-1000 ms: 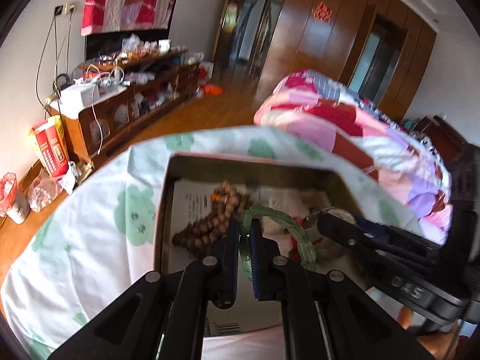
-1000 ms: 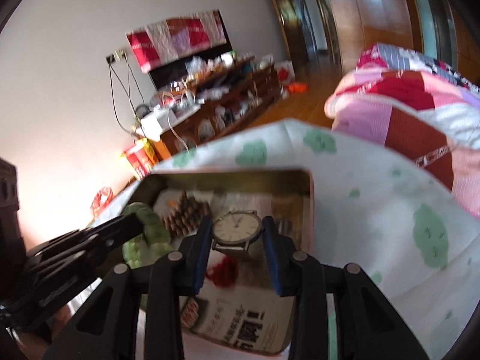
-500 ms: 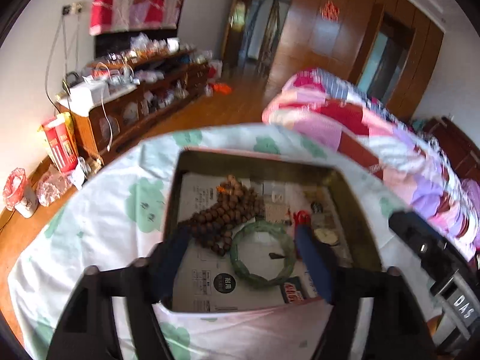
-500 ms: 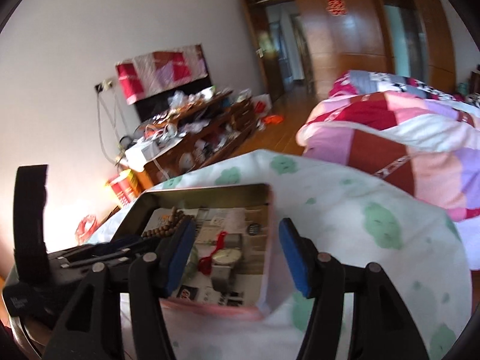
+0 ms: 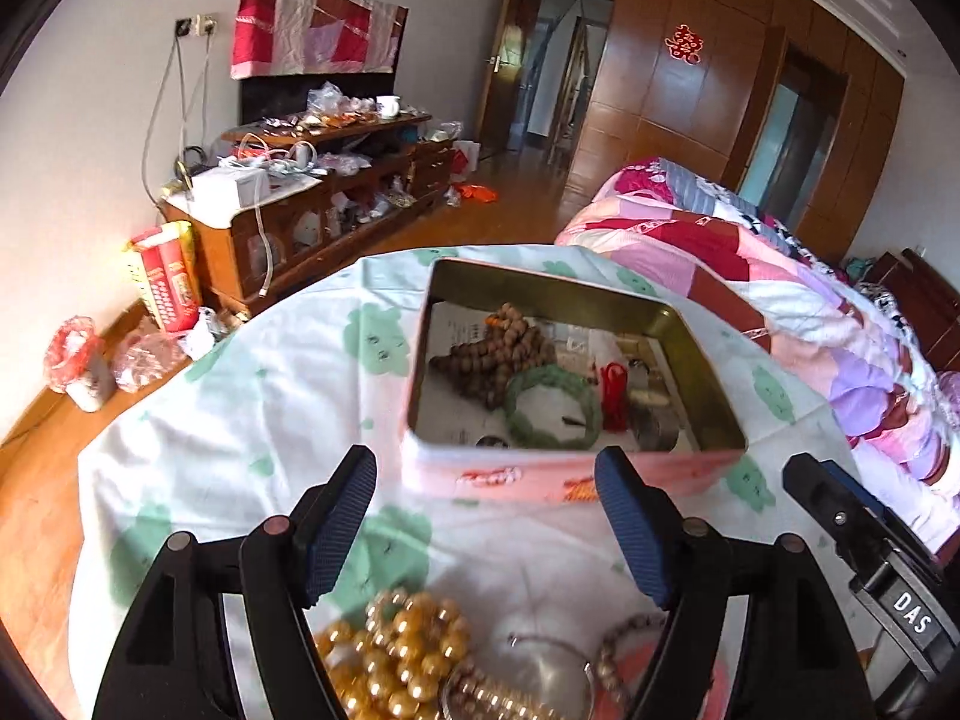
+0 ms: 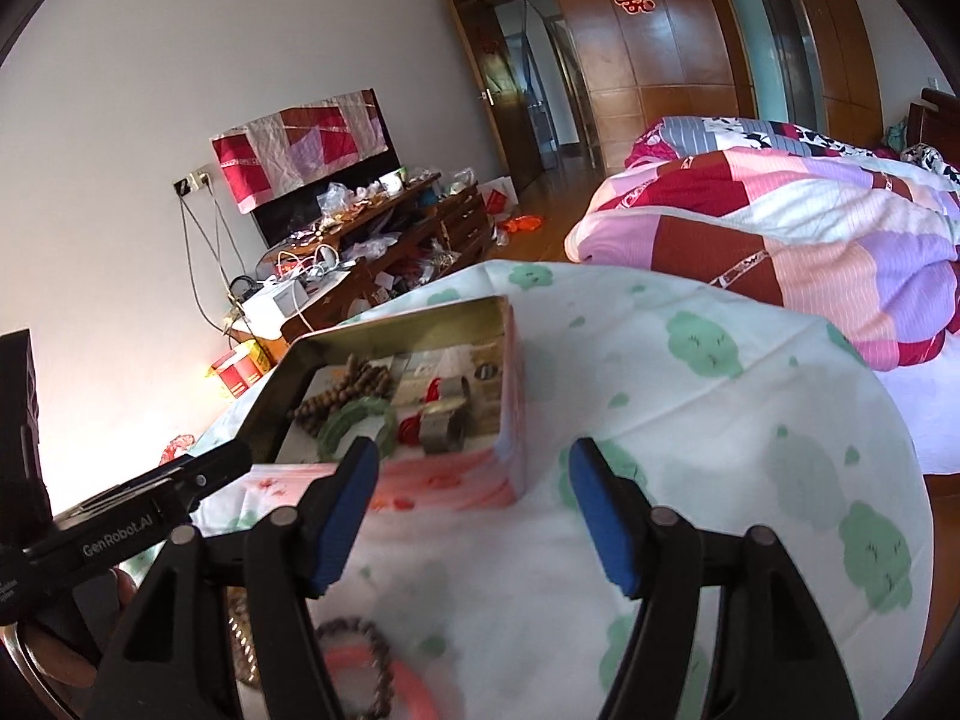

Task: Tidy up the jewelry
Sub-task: 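Move both grippers back over the gold pearl strand and bangles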

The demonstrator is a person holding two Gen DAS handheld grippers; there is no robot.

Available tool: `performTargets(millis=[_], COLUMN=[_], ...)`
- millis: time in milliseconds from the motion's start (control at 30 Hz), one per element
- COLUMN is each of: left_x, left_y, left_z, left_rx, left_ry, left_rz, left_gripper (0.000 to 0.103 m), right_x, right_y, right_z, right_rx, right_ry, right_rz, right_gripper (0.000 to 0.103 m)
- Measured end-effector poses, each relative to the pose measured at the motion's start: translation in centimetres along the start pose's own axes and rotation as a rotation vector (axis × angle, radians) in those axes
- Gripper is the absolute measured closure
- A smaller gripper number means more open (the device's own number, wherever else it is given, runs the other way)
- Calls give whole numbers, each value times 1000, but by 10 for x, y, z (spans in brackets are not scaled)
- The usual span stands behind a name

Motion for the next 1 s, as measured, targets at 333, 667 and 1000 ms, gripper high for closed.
performTargets(millis=[333, 667, 1000], left_x=[-18, -45, -67], left_y=[-5, -32, -57], left_z=[-28, -52, -69], left_rx=[45, 53, 58], left_ry=[32, 50, 37], left_rz=[35, -21, -3], left_gripper=[27, 27, 27], right_x=[-19, -44, -56], right_y=[-4, 9, -8], right_z=[-28, -39, -45], right_rx=[0, -37, 21], right_ry=[9, -20, -54], right_rz=[-14, -7, -56], right_gripper=[34, 34, 34])
Point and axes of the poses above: each gripper's, at about its wrist camera, not at the fingertips, and z roughly the way its jaws point, y to its right, x to its top, the point moved 9 cm from there along z, roughly the way its jaws point, and after that the axes turned 5 degrees about y, right-handed, at the moved point
